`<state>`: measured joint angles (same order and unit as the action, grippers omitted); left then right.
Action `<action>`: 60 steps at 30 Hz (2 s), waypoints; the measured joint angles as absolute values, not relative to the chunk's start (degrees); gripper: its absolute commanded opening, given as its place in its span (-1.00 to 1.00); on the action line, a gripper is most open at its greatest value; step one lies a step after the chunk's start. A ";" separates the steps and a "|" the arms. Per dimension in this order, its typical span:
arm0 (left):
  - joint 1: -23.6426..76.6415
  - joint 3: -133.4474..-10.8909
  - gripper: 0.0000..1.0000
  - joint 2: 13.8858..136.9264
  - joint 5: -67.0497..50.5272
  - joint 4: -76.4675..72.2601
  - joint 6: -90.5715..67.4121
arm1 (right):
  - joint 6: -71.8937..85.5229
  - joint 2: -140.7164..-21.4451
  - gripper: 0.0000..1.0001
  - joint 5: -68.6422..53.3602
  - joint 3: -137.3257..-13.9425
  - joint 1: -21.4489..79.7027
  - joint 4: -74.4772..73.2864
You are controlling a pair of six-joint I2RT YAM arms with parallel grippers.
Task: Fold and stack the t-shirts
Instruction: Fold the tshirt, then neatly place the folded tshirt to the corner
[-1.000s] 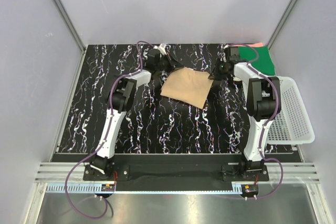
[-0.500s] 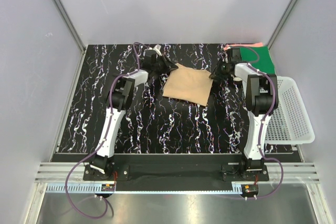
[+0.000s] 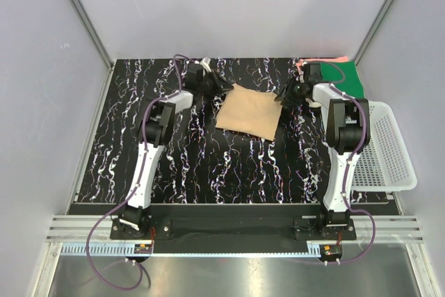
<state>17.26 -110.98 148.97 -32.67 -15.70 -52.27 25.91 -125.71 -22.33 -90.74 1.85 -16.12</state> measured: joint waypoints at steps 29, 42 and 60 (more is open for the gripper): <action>21.06 -67.83 -0.51 92.07 -41.98 14.00 -26.76 | 11.92 -125.23 0.62 -22.15 -98.17 0.03 -29.56; 20.40 -66.96 -0.51 89.95 -47.07 11.99 -26.87 | 10.59 -134.21 0.62 -31.27 -106.94 -3.05 -30.74; 17.74 -65.56 -0.54 88.92 -47.81 10.20 -29.93 | 9.58 -137.78 0.40 -33.69 -111.77 -0.86 -31.75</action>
